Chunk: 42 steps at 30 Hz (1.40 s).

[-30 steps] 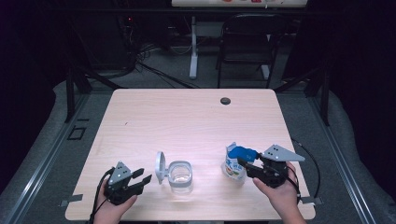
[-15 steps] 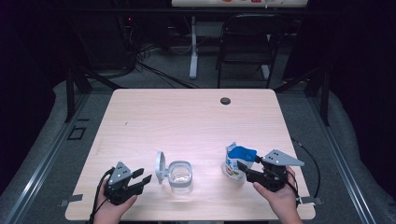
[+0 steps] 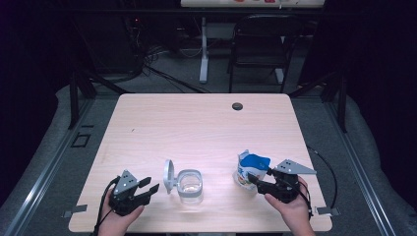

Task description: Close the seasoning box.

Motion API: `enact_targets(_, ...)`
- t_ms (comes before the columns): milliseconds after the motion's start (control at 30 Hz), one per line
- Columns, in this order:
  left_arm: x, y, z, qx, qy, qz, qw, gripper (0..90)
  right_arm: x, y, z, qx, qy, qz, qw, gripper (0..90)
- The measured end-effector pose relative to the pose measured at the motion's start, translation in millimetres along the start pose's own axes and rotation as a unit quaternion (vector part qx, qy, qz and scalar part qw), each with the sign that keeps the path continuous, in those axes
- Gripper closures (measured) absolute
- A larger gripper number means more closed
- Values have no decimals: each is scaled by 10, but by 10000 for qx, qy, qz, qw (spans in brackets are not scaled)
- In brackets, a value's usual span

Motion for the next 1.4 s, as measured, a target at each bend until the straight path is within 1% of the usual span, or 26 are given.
enact_targets(33,2,0,0,-3,-6,1,10000,584,-10,15,1,43,13,16,10000,410)
enact_targets(67,6,-1,2,-1,-6,-17,10000,584,-6,23,-8,18,12,-39,10000,410)
enact_targets(433,9,-2,6,-9,-10,17,10000,583,-67,154,-50,134,65,-126,9998,404)
enact_targets(467,11,-3,7,-9,-11,19,10000,584,-76,170,-60,128,77,-168,9997,403)
enact_targets(1000,12,-1,4,-31,-16,33,10000,571,-80,254,-114,185,-16,-273,9995,376)
enact_targets(1400,12,-1,2,-35,-18,38,10000,571,-88,301,-154,247,-105,-414,9988,347)
Point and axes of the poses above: each handheld gripper's, and its own axes: z roughly backward along the jaws, y roughly out of its underside, x roughly to its left, the point moved 9 cm from there along -z, roughly forward along the jaws, and after that the axes turned 9 degrees about -x, right-handed, at the moved point
